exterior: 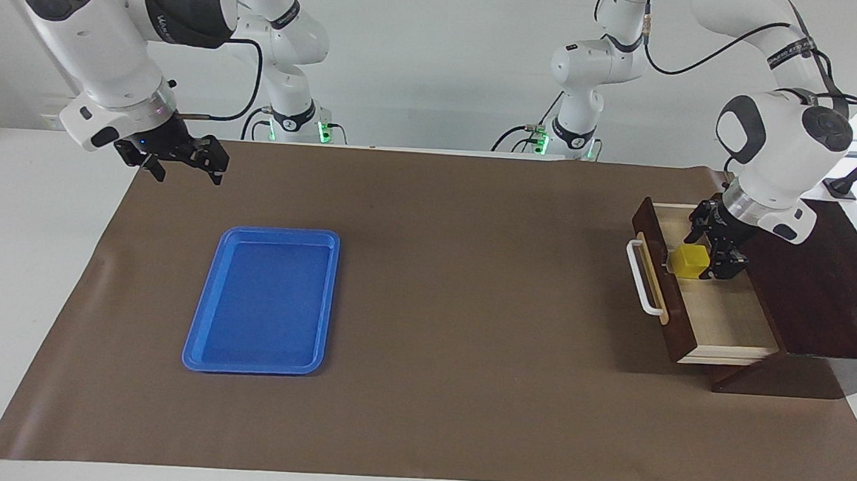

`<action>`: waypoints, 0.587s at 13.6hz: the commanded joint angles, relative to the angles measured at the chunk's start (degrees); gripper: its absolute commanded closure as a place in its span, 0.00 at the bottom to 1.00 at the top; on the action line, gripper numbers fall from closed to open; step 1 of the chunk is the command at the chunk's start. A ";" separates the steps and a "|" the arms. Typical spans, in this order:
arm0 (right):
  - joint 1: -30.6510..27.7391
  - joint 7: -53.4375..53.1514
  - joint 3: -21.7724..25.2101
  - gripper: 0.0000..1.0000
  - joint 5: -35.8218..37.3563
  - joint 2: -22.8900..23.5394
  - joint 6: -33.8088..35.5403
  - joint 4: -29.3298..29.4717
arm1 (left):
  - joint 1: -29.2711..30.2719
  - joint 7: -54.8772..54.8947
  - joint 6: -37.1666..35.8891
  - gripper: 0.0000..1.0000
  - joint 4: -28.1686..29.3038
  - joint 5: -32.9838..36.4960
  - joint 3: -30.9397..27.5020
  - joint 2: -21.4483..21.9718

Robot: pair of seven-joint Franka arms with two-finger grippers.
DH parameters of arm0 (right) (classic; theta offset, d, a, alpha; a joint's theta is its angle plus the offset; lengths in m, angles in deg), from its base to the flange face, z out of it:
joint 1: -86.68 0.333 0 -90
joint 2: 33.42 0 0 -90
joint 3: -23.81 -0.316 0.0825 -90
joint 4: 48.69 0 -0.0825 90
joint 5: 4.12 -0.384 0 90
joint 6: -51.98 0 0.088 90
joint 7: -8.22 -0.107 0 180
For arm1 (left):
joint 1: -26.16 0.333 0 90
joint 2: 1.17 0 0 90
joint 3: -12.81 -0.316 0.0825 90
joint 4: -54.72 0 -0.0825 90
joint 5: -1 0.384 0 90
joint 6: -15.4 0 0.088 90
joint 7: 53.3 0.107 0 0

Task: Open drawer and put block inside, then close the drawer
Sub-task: 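Open the left gripper to release the cube inside the drawer, then push the drawer shut with the left gripper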

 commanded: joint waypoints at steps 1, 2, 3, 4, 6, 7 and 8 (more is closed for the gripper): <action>-0.99 -1.55 -0.69 0.00 -0.67 -0.73 -0.76 -0.38 | -5.33 -1.64 -1.00 0.00 -0.18 -0.82 -0.69 -0.32; -0.82 -1.73 -0.69 0.00 -0.67 -0.73 -0.76 -0.37 | -6.65 -2.00 -0.04 0.00 0.96 -0.73 -0.69 -0.49; -0.81 -2.00 -0.69 0.00 -0.67 -0.73 -0.93 -0.37 | -8.14 -2.52 1.19 0.00 2.19 -0.38 -0.78 -1.27; -0.81 -2.00 -0.69 0.00 -0.67 -0.73 -1.80 -0.37 | -8.33 -2.79 2.68 0.00 3.51 0.14 -0.87 -1.46; -0.55 -2.00 -0.69 0.00 -0.59 -0.73 -1.90 -0.46 | -7.63 -2.62 5.75 0.00 6.49 0.94 -0.87 -1.37; -0.46 -2.00 -0.69 0.00 -0.59 -0.73 -1.73 -0.46 | -7.19 -2.35 7.42 0.00 7.82 1.64 -0.87 -1.46; -0.46 -2.00 -0.69 0.00 -0.59 -0.73 -1.64 -0.46 | -5.71 -2.18 7.70 0.00 7.74 2.77 -0.87 -1.46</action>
